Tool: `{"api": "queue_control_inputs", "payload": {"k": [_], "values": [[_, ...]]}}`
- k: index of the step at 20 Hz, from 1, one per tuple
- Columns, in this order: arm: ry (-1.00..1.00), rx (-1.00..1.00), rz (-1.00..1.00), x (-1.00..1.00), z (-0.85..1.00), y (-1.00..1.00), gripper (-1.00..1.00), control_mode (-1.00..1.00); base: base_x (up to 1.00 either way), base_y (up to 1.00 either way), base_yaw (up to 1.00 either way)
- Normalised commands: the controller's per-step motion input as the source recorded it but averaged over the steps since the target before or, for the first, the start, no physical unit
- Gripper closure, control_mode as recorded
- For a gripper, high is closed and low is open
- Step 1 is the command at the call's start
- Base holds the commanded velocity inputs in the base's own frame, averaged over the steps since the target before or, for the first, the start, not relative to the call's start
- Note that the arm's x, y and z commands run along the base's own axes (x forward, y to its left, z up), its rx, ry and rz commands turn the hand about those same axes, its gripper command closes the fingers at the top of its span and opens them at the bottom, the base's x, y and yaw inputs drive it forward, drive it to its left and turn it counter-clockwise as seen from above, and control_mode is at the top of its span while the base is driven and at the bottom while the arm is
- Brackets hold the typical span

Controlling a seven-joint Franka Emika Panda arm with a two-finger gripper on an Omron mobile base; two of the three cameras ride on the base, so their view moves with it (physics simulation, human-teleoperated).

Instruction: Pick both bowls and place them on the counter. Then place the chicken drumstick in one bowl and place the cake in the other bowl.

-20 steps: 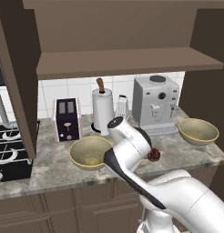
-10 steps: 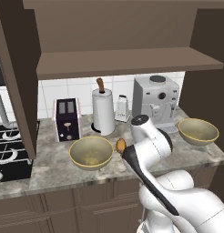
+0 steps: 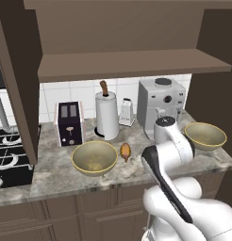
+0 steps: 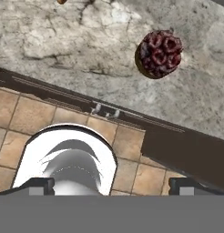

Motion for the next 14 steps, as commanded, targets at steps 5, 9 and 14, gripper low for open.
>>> {"api": "queue_control_inputs", "payload": {"k": [5, 9, 14], "values": [[0.00, 0.04, -0.15, 0.24, 0.07, -0.12, -1.00, -1.00, 0.00, 0.00, 0.00], [0.00, 0.04, -0.12, 0.21, 0.01, -0.20, -1.00, -1.00, 0.00, 0.00, 0.00], [-0.02, 0.07, -0.03, 0.26, -0.08, -0.20, -1.00, -1.00, 0.00, 0.00, 0.00]]}}
